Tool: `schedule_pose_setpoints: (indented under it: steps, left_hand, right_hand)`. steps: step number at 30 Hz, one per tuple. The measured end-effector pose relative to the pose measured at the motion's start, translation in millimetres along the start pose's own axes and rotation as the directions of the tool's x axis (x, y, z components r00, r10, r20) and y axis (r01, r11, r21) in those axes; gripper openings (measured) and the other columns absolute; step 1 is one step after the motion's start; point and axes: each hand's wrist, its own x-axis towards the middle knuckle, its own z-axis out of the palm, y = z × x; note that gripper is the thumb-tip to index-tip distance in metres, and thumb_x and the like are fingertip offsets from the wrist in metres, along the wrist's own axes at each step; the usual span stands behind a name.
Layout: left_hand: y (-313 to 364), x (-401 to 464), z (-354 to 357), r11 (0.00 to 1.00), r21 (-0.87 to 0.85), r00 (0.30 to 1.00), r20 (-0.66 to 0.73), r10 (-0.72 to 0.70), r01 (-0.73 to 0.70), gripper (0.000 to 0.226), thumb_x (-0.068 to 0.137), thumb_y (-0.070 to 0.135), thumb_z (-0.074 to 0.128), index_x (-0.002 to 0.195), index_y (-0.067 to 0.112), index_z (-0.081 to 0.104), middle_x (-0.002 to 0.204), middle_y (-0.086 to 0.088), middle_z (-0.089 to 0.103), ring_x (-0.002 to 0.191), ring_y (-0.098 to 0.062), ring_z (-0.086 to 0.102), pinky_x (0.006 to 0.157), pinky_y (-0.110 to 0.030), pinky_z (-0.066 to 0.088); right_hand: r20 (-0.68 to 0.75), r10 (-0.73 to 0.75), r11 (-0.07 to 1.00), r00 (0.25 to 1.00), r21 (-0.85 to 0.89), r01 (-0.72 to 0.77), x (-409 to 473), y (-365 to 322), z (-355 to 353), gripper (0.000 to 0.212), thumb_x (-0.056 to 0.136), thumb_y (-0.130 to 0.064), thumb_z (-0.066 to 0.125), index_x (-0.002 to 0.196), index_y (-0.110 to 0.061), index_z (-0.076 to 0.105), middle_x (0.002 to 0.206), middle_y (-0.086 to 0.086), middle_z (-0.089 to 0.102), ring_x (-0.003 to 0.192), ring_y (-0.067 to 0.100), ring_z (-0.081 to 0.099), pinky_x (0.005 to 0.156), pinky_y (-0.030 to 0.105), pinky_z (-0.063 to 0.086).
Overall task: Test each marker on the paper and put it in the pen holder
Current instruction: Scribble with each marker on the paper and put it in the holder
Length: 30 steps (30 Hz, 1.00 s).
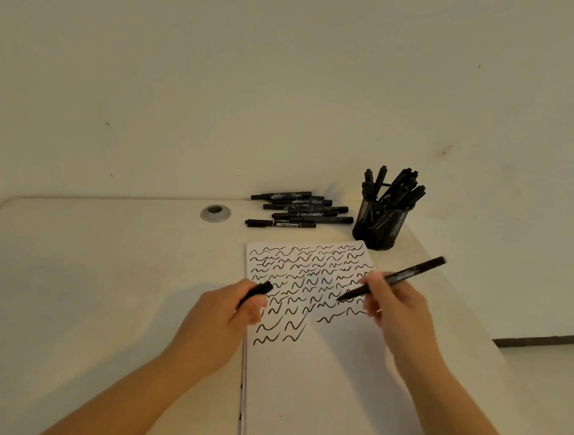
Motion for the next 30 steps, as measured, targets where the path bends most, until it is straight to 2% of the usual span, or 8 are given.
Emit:
schedule_pose_setpoints:
  steps: [4, 6, 8, 12, 16, 20, 23, 30]
  left_hand:
    - [0.6, 15.0, 10.4, 0.999, 0.003, 0.996, 0.074, 0.049, -0.050, 0.020, 0.094, 0.037, 0.039, 0.082, 0.037, 0.055, 0.074, 0.010, 0.067, 0.053, -0.005, 0.051, 0.056, -0.028, 0.044]
    - [-1.5, 18.5, 18.2, 0.995, 0.066, 0.992, 0.106, 0.069, -0.076, 0.024, 0.094, 0.040, 0.038, 0.090, 0.028, 0.058, 0.064, 0.012, 0.059, 0.051, -0.005, 0.045, 0.051, -0.021, 0.036]
    - [-6.3, 19.4, 23.5, 0.989, 0.126, 0.989, 0.132, 0.066, -0.082, 0.027, 0.093, 0.043, 0.037, 0.090, 0.023, 0.054, 0.068, 0.010, 0.055, 0.060, -0.005, 0.048, 0.054, -0.020, 0.036]
    - [-14.2, 18.7, 21.9, 1.000, 0.020, 0.990, 0.137, 0.012, -0.015, 0.027, 0.093, 0.041, 0.037, 0.096, 0.023, 0.057, 0.093, 0.003, 0.067, 0.085, -0.014, 0.061, 0.076, -0.039, 0.049]
    - [-15.5, 17.2, 21.6, 1.000, -0.007, 0.990, 0.138, 0.004, -0.003, 0.026, 0.092, 0.043, 0.037, 0.094, 0.030, 0.059, 0.092, 0.004, 0.068, 0.079, -0.013, 0.061, 0.076, -0.040, 0.049]
    - [-15.9, 17.2, 22.1, 1.000, -0.019, 0.988, 0.152, -0.014, 0.017, 0.026, 0.093, 0.041, 0.037, 0.095, 0.027, 0.059, 0.094, 0.000, 0.068, 0.087, -0.016, 0.062, 0.080, -0.043, 0.048]
    - [-16.0, 16.9, 22.2, 1.000, -0.014, 0.988, 0.155, -0.016, 0.019, 0.024, 0.093, 0.040, 0.038, 0.094, 0.029, 0.059, 0.093, 0.004, 0.068, 0.078, -0.007, 0.060, 0.074, -0.030, 0.049]
    - [-17.6, 16.7, 23.2, 1.000, -0.001, 0.989, 0.149, 0.004, -0.004, 0.019, 0.093, 0.038, 0.042, 0.090, 0.029, 0.058, 0.079, 0.010, 0.063, 0.064, 0.002, 0.050, 0.056, -0.013, 0.036]
  right_hand:
    - [0.193, -0.050, 0.998, 0.980, -0.023, 0.056, -18.7, 14.1, 8.7, 0.015, 0.085, -0.011, 0.058, 0.073, -0.014, 0.067, 0.053, 0.000, 0.064, 0.048, 0.005, 0.055, 0.048, 0.010, 0.041]
    - [0.175, -0.080, 0.996, 0.981, -0.019, 0.084, -22.2, 18.6, 7.3, 0.021, 0.085, -0.005, 0.056, 0.071, -0.019, 0.064, 0.056, 0.002, 0.065, 0.052, 0.006, 0.057, 0.054, 0.014, 0.044]
    - [0.154, -0.097, 0.993, 0.983, -0.056, 0.107, -23.1, 20.1, 5.8, 0.025, 0.085, -0.006, 0.056, 0.069, -0.025, 0.062, 0.058, 0.003, 0.066, 0.055, 0.008, 0.058, 0.059, 0.021, 0.047]
    - [0.222, -0.116, 0.979, 0.968, -0.141, 0.150, -23.9, 19.4, 4.5, 0.027, 0.083, -0.006, 0.057, 0.070, -0.029, 0.060, 0.060, 0.002, 0.066, 0.060, 0.014, 0.059, 0.065, 0.037, 0.048]
    - [0.325, -0.127, 0.963, 0.937, -0.186, 0.195, -26.4, 20.6, 7.1, 0.025, 0.083, -0.006, 0.059, 0.072, -0.028, 0.061, 0.066, -0.003, 0.067, 0.061, 0.006, 0.058, 0.057, 0.017, 0.042]
    - [0.260, -0.155, 0.951, 0.953, -0.223, 0.216, -24.2, 24.4, 5.7, 0.025, 0.082, -0.008, 0.059, 0.067, -0.028, 0.058, 0.063, -0.004, 0.063, 0.052, 0.000, 0.046, 0.049, 0.010, 0.034]
    - [0.224, -0.146, 0.953, 0.964, -0.230, 0.198, -23.5, 26.5, 3.7, 0.027, 0.082, -0.007, 0.059, 0.065, -0.028, 0.056, 0.062, 0.000, 0.060, 0.049, 0.001, 0.043, 0.048, 0.012, 0.032]
    - [-0.116, -0.209, 0.945, 0.971, -0.278, 0.171, -25.4, 25.0, -4.6, 0.013, 0.080, -0.024, 0.057, 0.070, -0.033, 0.058, 0.062, -0.015, 0.064, 0.055, 0.002, 0.055, 0.050, 0.010, 0.039]
